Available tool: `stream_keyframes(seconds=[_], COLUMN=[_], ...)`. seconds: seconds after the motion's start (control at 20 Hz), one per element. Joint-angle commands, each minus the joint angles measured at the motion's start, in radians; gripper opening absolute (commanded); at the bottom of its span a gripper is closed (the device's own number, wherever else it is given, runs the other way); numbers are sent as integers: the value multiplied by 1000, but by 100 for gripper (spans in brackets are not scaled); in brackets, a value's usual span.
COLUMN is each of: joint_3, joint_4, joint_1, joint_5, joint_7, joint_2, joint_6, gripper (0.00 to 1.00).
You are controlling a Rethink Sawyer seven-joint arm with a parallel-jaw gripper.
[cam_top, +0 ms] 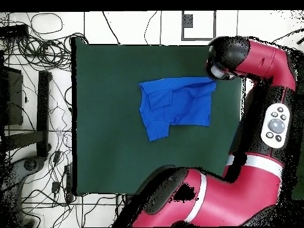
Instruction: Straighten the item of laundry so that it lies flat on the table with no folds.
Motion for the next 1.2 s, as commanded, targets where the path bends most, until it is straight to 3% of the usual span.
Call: stream_keyframes(seconds=[0.05, 0.65, 1.2], joint_3=[93, 93, 90], joint_4=[164, 276, 450], joint_1=[26, 39, 42], joint_5=[-18, 16, 37], joint_7=[-203, -32, 68], joint_2=[-5, -39, -102], joint_6=[-50, -128, -279], gripper=[100, 100, 100])
